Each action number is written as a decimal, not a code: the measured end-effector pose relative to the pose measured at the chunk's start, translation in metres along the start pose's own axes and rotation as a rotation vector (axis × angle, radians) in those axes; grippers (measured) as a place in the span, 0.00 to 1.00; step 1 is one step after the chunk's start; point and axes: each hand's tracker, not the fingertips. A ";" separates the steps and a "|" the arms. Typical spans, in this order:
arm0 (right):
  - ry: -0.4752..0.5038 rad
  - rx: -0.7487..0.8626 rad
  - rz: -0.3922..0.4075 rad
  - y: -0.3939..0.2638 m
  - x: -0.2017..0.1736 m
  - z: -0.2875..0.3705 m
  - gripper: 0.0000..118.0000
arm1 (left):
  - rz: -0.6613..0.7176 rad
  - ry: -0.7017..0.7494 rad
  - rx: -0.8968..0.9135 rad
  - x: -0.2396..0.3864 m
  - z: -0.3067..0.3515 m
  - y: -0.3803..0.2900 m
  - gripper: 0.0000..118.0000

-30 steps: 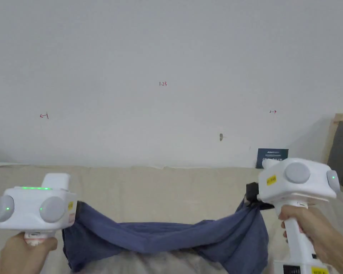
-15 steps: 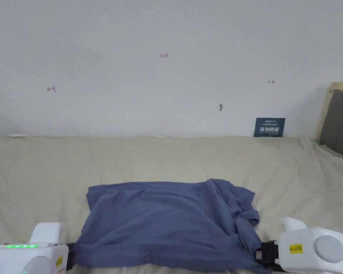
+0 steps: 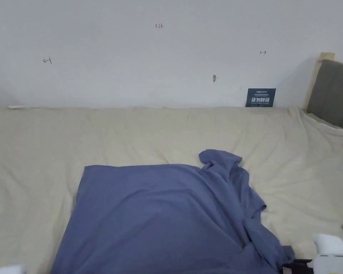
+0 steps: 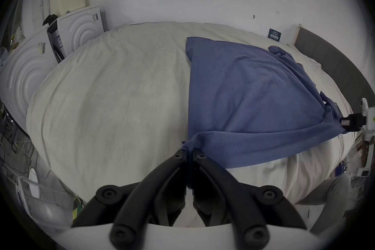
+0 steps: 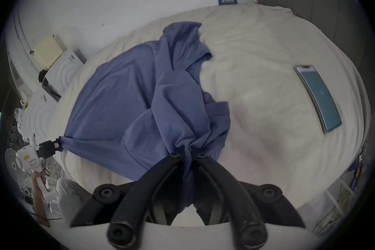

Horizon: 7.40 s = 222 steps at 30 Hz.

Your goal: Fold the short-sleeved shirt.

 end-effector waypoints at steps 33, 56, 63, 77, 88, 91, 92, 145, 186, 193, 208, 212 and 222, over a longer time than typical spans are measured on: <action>-0.030 0.203 0.115 0.130 -0.056 -0.004 0.00 | -0.039 -0.143 0.207 0.055 -0.022 0.148 0.00; -0.214 -0.172 0.087 0.307 0.000 -0.247 0.78 | -0.039 -0.063 0.078 0.080 -0.120 0.192 0.00; -0.228 -0.154 0.189 0.311 -0.006 -0.231 0.02 | -0.023 -0.055 0.066 0.076 -0.127 0.194 0.00; -0.092 0.060 -0.036 0.318 0.025 -0.122 0.02 | -0.048 -0.094 -0.025 0.053 -0.207 0.275 0.97; -0.145 0.025 0.038 0.314 0.022 -0.142 0.02 | 0.000 0.019 -0.173 0.053 -0.300 0.318 0.97; -0.141 0.019 0.034 0.316 0.024 -0.147 0.02 | 0.016 0.023 -0.192 0.052 -0.308 0.310 0.79; -0.135 0.016 0.034 0.316 0.023 -0.149 0.02 | 0.009 0.036 -0.162 0.053 -0.304 0.307 0.77; 0.053 0.605 0.065 0.553 -0.108 0.201 0.02 | 0.008 0.089 0.635 0.049 0.111 0.556 0.02; -0.045 0.317 0.080 0.562 -0.069 -0.057 0.01 | -0.067 0.114 0.340 0.077 -0.159 0.534 0.02; -0.058 0.105 -0.002 0.462 -0.015 -0.172 0.01 | -0.065 0.085 0.136 0.077 -0.246 0.432 0.02; 0.036 -0.023 -0.066 0.239 0.045 -0.090 0.01 | -0.021 0.050 0.063 0.037 -0.141 0.236 0.02; 0.013 -0.022 -0.057 0.181 0.046 -0.054 0.01 | -0.015 0.050 0.033 0.031 -0.097 0.170 0.02; -0.010 -0.080 -0.030 0.038 0.062 0.009 0.01 | 0.071 0.033 -0.004 0.007 -0.012 0.052 0.02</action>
